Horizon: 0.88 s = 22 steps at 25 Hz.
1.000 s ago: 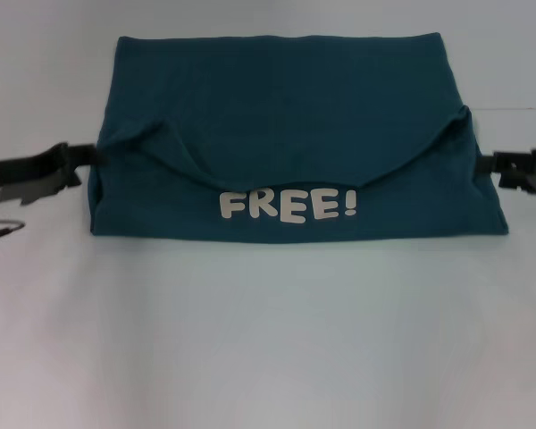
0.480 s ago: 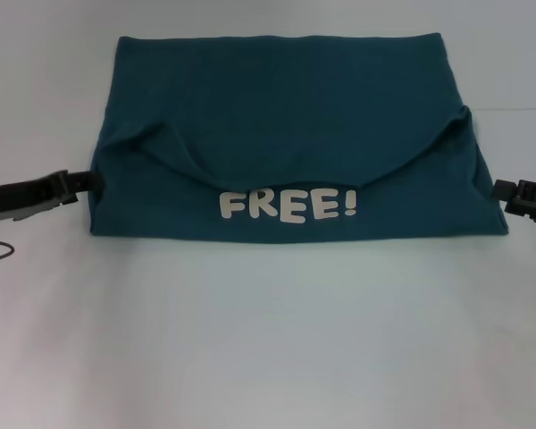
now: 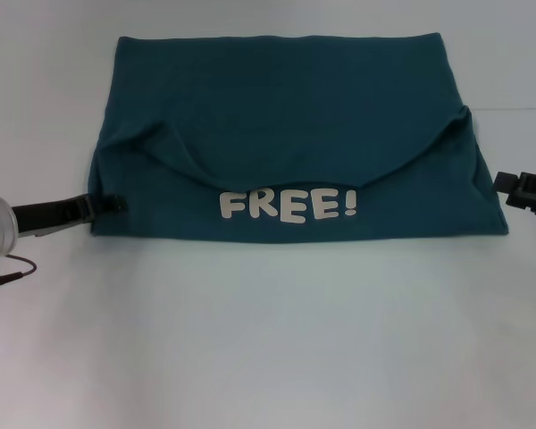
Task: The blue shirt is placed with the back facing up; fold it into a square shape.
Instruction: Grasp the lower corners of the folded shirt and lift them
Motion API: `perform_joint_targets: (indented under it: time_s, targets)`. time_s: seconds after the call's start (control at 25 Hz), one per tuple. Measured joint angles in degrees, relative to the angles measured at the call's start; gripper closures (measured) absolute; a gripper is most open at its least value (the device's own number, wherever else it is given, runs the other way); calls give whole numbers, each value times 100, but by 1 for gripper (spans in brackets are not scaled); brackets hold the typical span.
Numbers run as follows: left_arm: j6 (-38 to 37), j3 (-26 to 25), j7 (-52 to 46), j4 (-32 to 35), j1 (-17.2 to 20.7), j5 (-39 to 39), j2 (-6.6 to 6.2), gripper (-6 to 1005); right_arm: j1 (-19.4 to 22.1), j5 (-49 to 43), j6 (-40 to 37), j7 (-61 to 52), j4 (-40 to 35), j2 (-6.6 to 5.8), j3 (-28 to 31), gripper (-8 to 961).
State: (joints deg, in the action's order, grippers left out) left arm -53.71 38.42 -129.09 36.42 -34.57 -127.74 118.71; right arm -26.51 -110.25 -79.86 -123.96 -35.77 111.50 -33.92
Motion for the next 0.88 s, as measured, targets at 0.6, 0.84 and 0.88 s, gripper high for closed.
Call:
perform_joint_targets:
  time_s: [0.6,0.84,0.88]
  targets:
    - [132,302,143,-42,23,4,114,528,44,4,-47,4,7,-4,201,345]
    - [89,292,147,65,67,5,124,575,46,-11,-62,4,9,-6,202,345]
    - [61,293,147,100,80,5,127,641,44,-18,-63,4,9,-6,198,345]
